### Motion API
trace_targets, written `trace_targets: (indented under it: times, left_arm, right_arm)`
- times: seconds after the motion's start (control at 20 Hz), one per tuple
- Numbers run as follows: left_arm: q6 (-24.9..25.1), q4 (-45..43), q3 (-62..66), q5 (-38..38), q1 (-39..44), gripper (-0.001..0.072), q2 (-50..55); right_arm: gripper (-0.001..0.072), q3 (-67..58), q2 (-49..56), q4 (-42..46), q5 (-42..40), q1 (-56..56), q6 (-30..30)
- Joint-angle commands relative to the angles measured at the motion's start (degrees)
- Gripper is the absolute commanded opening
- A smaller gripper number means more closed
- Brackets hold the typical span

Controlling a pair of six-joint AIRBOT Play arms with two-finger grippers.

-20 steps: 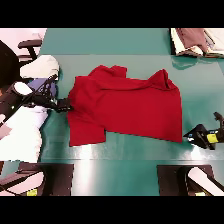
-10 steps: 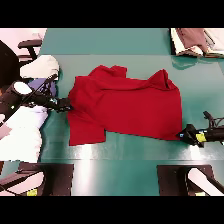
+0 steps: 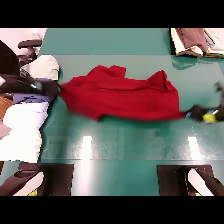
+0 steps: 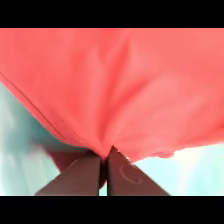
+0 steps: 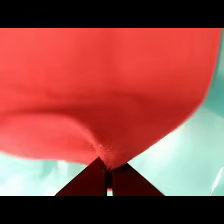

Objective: Fold the shirts.

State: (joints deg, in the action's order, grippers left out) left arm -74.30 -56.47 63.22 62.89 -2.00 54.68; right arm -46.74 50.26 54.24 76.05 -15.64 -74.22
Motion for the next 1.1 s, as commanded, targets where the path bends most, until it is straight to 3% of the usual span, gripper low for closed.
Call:
trace_targets:
  times: [0.0, 0.3, 0.5, 0.7, 0.9, 1.05]
  left_arm:
    - [-0.87, -0.35, 16.00, -0.46, -0.17, 0.0024, -8.26]
    - [-4.74, -0.70, 51.15, -0.09, -0.17, 0.0023, -10.69]
    - [-8.83, -5.16, 61.40, -0.70, -0.17, 0.0022, -10.69]
    - [-12.83, -11.04, 54.23, 3.91, -0.17, 0.0022, -10.56]
    - [-12.72, -10.32, 36.57, 11.32, -0.17, 0.0023, -4.66]
    - [-11.80, -9.46, 25.38, 11.34, -0.17, 0.0024, 4.31]
  right_arm:
    - [0.0014, -22.21, -5.84, -0.37, 1.09, 0.61, -1.44]
    - [0.0014, -63.21, -3.28, 8.52, 6.34, 0.61, -5.51]
    - [0.0014, -82.47, 2.97, 16.87, 15.91, 0.61, -9.01]
    - [0.0013, -80.26, 4.76, 17.77, 17.59, 0.63, -10.23]
    - [0.0012, -62.20, 7.69, 17.44, 17.81, 1.73, -10.64]
    - [0.0012, -54.16, 16.65, 19.21, 17.86, 7.02, -10.60]
